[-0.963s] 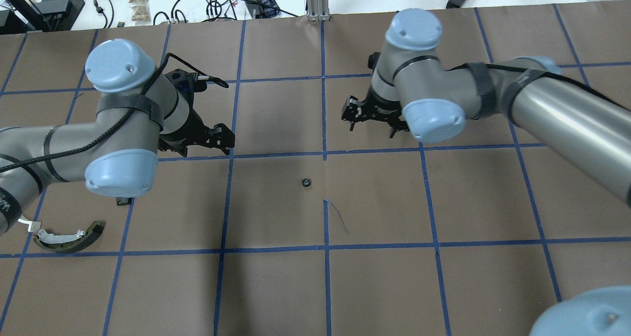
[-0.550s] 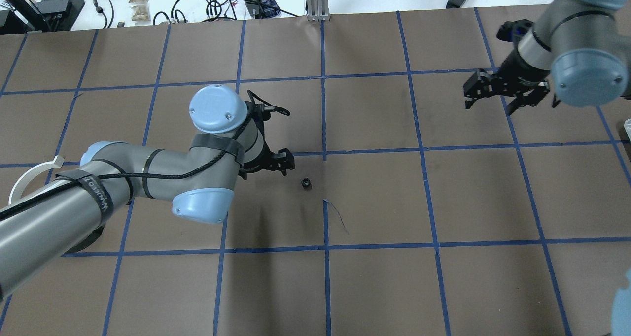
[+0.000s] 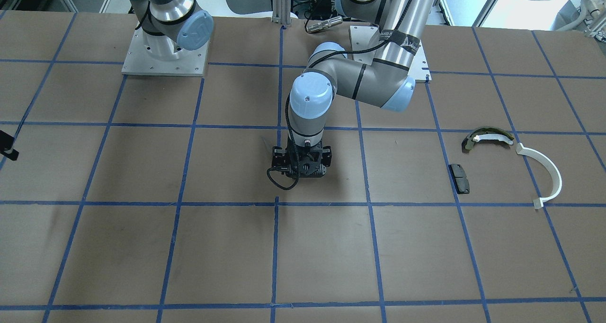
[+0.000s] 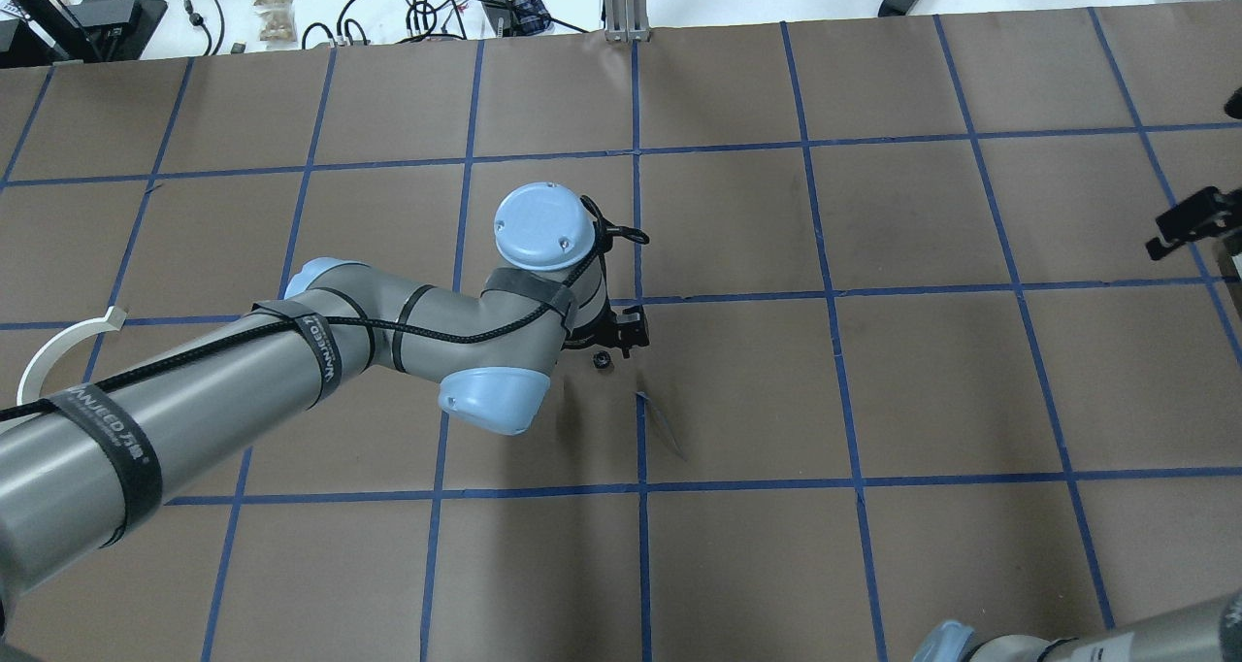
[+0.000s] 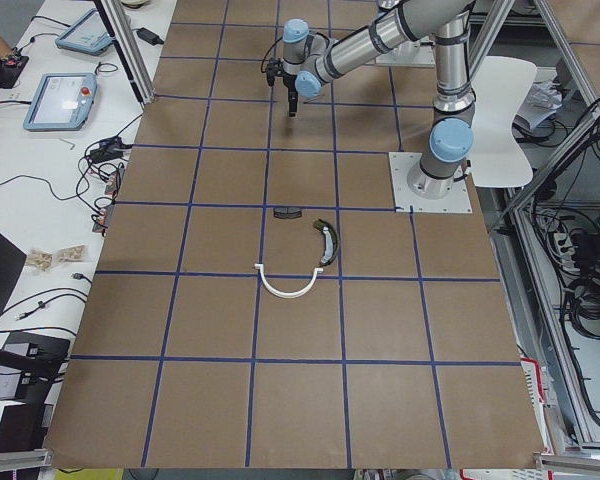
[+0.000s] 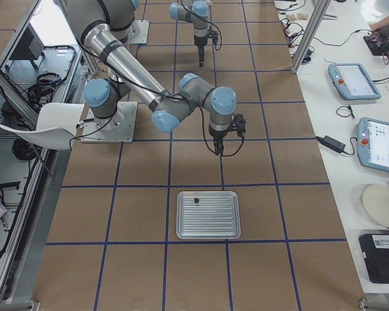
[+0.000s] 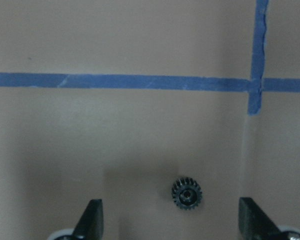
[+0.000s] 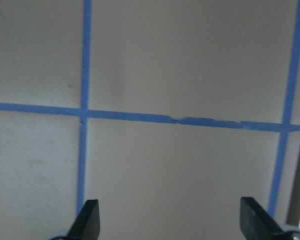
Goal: Place bearing gear from tray to pile
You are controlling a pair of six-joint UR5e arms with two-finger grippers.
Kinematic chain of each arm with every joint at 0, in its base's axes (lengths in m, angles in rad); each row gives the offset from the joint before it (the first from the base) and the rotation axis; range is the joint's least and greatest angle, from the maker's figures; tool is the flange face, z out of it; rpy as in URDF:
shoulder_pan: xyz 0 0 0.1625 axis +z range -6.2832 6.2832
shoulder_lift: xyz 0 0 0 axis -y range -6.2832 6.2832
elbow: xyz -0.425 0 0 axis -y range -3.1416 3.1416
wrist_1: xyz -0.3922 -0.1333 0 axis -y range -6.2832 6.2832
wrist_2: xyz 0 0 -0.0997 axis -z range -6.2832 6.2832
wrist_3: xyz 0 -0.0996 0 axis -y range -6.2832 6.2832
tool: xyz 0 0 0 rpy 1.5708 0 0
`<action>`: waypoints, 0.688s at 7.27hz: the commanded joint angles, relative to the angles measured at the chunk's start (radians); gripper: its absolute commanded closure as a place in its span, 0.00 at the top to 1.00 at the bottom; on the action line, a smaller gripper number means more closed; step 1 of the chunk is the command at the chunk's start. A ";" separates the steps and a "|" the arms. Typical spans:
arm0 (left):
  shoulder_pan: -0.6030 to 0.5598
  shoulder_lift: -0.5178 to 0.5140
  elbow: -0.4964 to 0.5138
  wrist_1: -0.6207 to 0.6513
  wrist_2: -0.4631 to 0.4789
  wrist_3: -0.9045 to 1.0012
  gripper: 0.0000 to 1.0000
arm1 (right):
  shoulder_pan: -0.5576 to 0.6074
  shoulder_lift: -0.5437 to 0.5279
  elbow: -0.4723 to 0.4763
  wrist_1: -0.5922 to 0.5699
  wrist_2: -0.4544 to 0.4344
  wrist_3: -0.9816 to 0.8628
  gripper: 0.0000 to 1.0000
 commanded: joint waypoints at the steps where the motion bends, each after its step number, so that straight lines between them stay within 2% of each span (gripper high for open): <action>1: -0.012 -0.036 0.006 0.021 0.003 0.005 0.93 | -0.149 0.043 -0.001 -0.074 -0.041 -0.213 1.00; 2: -0.012 -0.049 0.007 0.058 0.003 0.005 0.93 | -0.199 0.104 -0.007 -0.108 -0.036 -0.276 1.00; 3: -0.012 -0.053 0.007 0.064 0.003 0.006 0.83 | -0.231 0.157 -0.009 -0.192 -0.036 -0.339 1.00; 5: -0.012 -0.066 0.007 0.081 0.003 0.055 0.51 | -0.266 0.195 -0.007 -0.237 -0.047 -0.454 1.00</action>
